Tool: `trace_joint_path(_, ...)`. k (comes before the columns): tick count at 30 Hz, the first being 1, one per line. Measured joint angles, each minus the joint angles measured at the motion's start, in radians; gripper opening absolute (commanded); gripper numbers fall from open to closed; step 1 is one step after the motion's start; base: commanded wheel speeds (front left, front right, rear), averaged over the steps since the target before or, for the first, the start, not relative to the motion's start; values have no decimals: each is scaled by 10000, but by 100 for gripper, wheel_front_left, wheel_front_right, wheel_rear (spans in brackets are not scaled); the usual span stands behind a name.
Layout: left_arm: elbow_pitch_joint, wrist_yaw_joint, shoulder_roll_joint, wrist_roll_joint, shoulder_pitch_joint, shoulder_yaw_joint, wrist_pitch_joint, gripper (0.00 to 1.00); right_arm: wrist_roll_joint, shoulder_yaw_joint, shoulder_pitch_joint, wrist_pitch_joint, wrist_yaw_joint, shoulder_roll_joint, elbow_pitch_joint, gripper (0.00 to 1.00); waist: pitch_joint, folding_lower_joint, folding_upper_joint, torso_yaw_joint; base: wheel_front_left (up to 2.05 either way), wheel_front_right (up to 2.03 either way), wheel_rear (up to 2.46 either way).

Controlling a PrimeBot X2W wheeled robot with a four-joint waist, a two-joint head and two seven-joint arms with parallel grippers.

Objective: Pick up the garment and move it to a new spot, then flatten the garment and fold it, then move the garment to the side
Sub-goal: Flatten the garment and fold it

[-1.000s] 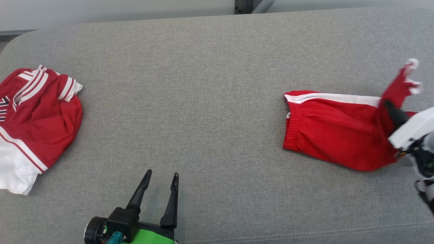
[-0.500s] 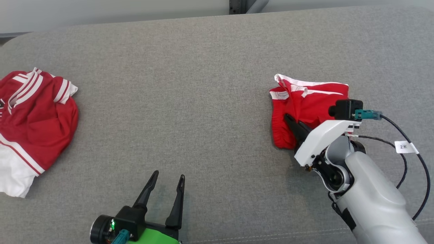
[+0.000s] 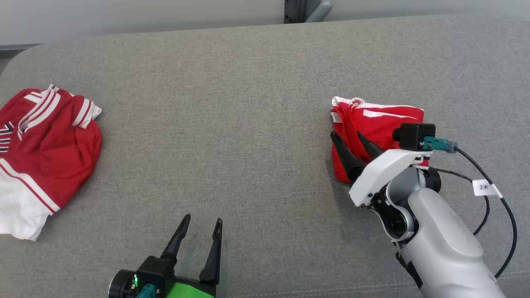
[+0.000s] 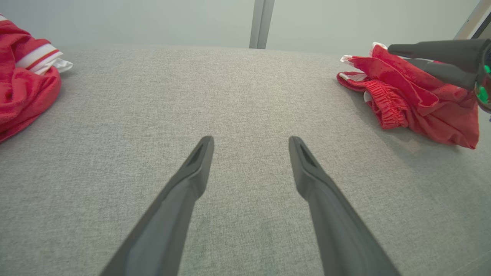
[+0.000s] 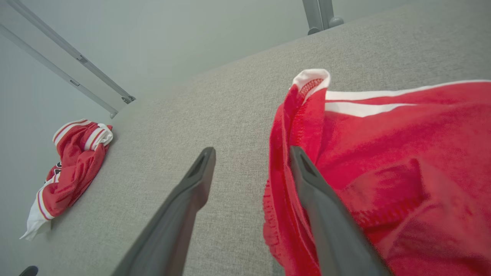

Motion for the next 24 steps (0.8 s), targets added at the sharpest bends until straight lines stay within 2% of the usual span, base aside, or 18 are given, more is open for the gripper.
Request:
trace_joint_path(3,15,0,-15,-21,103,102,0,100,8,21,639,-90,0,-257,-1012,100,-180,0,0,-67,0,0,0)
trace_joint_path(7,-23,69,-31,-142,377,293,0,100,-222,-485,1702,-134,0,-876,-2568,100,-473,0,0,-198,0,0,0)
trace_joint_path(10,-46,90,-36,-192,561,376,0,100,-727,-1256,2520,-251,0,-1187,-3532,100,-685,0,0,-335,0,0,0)
trace_joint_path(13,-67,90,-46,-192,709,437,0,100,-1122,-2073,3365,-382,0,-1197,-4268,100,-907,0,0,-459,0,0,0)
trace_joint_path(19,-136,94,-50,-194,918,545,0,100,-2368,-3427,4789,-1287,0,-1267,-4773,100,-1271,0,0,-605,0,0,0)
trace_joint_path(22,-163,161,-52,-238,1007,596,0,100,-2794,-3933,5287,-2025,0,-1162,-4562,100,-1396,0,0,-598,0,0,0)
trace_joint_path(24,-267,290,-52,-230,1035,786,-2,100,-3708,-4199,5639,-2702,0,-1212,-4130,100,-1449,0,0,-543,0,0,0)
